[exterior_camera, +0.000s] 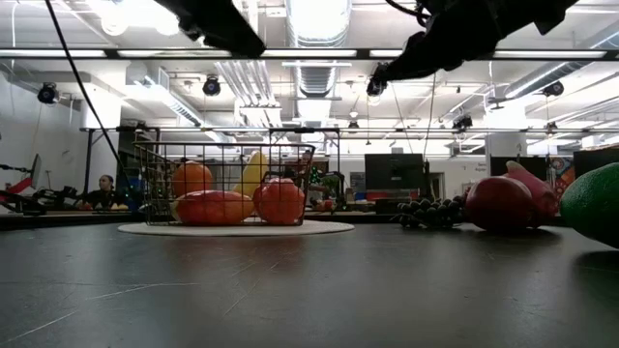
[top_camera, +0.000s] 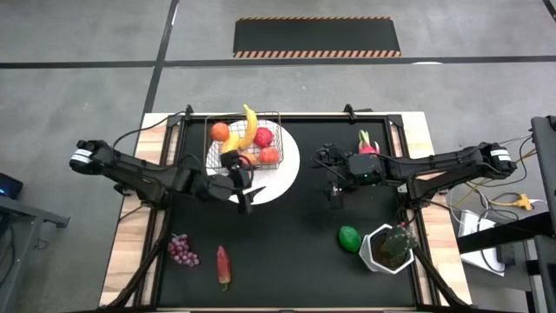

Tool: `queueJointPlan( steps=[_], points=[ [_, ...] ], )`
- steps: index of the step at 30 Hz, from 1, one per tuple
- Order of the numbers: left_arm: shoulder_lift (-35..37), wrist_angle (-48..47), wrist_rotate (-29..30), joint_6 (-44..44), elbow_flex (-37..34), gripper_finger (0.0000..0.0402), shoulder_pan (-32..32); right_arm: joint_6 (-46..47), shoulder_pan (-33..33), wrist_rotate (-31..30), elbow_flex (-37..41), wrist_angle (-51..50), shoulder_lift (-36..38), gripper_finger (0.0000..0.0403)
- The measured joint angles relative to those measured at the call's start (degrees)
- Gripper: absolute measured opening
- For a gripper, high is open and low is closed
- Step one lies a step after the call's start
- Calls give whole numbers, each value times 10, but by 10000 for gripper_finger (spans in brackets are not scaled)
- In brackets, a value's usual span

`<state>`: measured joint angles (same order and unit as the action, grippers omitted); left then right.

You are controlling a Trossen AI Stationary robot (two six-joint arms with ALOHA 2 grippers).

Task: Build produce basket
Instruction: Put the black grapes into the wire basket

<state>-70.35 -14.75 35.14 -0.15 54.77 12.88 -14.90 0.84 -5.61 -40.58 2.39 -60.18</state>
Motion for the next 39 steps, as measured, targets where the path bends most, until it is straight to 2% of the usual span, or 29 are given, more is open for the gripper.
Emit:
queueJointPlan(
  steps=[2,6,11,14,17,23,28,34,39],
  points=[
    [2,41,0,8,-14,266,0,-6,0,0,0,9,0,327],
    [11,47,-3,-11,-15,266,7,10,0,0,0,7,0,327],
    [21,66,4,88,-13,266,-1,1,0,0,0,17,-1,327],
    [31,89,5,56,-12,266,-1,7,0,0,0,28,0,327],
    [35,78,-4,35,-17,266,10,32,3,1,1,17,-1,327],
    [33,85,-5,86,-19,266,11,120,3,1,-8,15,1,327],
    [41,82,-5,143,-19,266,11,251,3,-9,-45,-79,1,327],
    [67,84,-3,204,-24,266,11,413,-8,-85,-110,-217,-19,327],
    [97,102,-3,224,-58,266,11,470,-34,-129,-175,-323,-78,327]
  ],
)
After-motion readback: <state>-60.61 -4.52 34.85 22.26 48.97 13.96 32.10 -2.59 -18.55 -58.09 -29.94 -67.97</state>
